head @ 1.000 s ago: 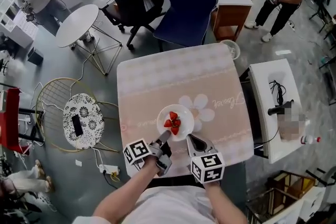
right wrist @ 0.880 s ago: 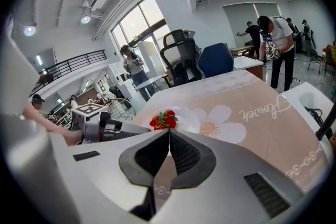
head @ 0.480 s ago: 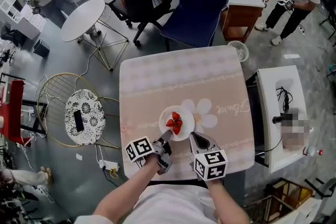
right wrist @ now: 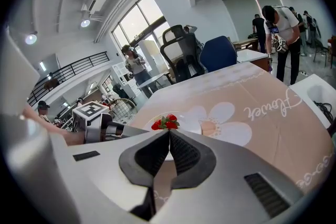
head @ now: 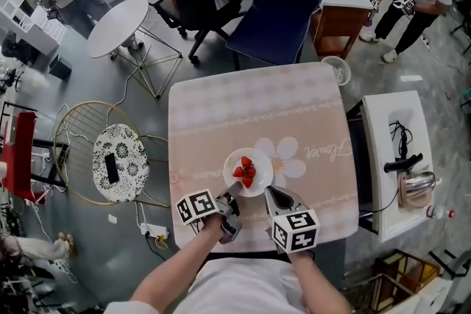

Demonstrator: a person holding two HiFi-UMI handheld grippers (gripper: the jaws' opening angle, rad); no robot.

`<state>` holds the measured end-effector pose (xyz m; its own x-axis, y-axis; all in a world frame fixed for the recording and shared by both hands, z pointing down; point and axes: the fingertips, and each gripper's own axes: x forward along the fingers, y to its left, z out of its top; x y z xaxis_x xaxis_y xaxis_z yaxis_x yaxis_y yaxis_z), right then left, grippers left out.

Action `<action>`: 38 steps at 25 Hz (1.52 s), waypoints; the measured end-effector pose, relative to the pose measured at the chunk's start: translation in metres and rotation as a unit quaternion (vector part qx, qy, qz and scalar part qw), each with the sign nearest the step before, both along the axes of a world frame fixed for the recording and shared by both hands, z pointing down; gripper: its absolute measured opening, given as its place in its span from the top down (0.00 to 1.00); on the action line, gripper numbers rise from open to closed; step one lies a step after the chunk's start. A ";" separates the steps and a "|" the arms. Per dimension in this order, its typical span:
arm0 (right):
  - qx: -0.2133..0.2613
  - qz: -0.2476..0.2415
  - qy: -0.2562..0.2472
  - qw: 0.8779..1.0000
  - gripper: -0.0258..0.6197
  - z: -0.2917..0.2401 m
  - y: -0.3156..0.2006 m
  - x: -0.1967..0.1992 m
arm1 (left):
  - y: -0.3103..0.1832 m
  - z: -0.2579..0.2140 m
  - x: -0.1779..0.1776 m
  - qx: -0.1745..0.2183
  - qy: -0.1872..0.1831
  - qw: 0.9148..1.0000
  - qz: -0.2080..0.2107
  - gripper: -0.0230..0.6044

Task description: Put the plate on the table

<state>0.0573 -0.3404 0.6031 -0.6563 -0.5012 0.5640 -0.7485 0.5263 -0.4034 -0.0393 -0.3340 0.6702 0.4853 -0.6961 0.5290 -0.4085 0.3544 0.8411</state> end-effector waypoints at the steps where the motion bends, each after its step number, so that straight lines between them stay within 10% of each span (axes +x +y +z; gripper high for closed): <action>1: -0.001 0.000 -0.001 1.000 0.95 0.000 0.001 0.000 | 0.001 0.000 0.000 -0.003 -0.011 1.000 0.006 0.92; 12: 0.002 -0.011 -0.010 1.000 0.95 -0.005 0.003 -0.015 | 0.007 0.003 -0.004 -0.042 -0.145 0.983 0.101 0.83; 23: -0.005 -0.005 -0.005 1.000 0.95 -0.006 0.009 -0.014 | 0.015 0.005 -0.021 -0.054 -0.178 0.974 0.129 0.76; 30: 0.011 0.004 -0.012 1.000 0.95 -0.024 0.017 -0.028 | 0.021 -0.036 -0.019 0.025 -0.170 0.973 0.155 0.76; 38: 0.040 0.003 -0.022 0.999 0.95 -0.049 0.041 -0.047 | 0.039 -0.081 -0.016 0.114 -0.218 0.945 0.213 0.77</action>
<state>0.0105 -0.2994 0.5537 -0.6762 -0.5479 0.4926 -0.7345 0.5535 -0.3926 -0.0554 -0.2953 0.5891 0.5175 -0.6061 0.6040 -0.7995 -0.0909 0.5937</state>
